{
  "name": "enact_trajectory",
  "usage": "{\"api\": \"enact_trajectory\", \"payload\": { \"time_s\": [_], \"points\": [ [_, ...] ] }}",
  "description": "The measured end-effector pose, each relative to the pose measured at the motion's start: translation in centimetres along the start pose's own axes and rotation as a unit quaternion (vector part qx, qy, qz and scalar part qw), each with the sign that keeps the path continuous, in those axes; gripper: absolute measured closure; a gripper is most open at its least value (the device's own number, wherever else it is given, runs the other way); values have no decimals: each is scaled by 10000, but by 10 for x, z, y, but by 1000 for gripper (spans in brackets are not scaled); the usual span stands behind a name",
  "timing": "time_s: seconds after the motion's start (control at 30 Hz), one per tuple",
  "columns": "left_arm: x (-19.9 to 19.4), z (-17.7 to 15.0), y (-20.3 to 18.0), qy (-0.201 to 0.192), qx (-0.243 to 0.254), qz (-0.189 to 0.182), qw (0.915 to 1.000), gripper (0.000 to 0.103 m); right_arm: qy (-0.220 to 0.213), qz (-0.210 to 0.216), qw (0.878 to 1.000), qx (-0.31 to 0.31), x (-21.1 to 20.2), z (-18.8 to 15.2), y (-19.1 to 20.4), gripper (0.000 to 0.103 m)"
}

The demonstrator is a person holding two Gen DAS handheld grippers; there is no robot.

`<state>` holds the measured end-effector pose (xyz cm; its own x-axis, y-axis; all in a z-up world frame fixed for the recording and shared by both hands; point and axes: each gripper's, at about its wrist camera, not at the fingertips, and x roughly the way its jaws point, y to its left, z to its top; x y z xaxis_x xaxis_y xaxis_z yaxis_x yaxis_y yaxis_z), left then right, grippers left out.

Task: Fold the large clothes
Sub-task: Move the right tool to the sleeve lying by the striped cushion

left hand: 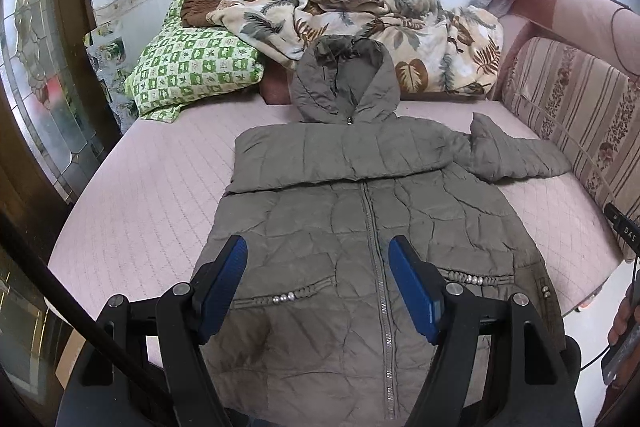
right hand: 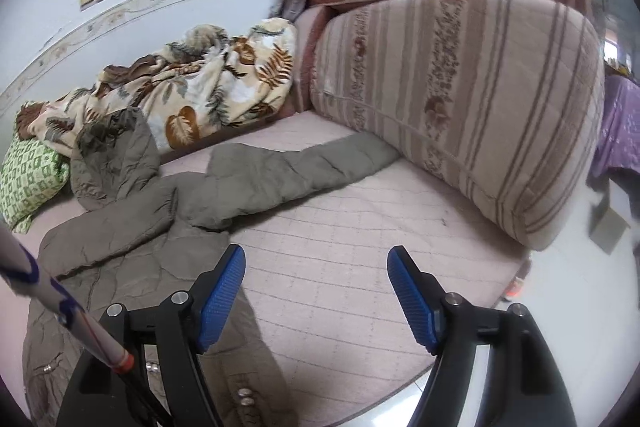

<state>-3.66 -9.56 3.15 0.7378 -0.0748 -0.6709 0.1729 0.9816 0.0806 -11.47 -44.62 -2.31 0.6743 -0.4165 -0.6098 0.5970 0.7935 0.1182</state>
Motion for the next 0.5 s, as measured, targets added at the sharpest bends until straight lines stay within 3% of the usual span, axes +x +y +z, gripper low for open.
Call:
{"api": "enact_trajectory", "payload": {
  "time_s": [0.33, 0.5],
  "points": [
    [15, -8, 9, 161, -97, -86, 9998, 31, 296, -300, 9986, 315, 9, -10, -44, 25],
    [21, -11, 21, 119, -156, -62, 9998, 31, 289, -563, 9973, 373, -8, -5, -96, 25]
  ]
}}
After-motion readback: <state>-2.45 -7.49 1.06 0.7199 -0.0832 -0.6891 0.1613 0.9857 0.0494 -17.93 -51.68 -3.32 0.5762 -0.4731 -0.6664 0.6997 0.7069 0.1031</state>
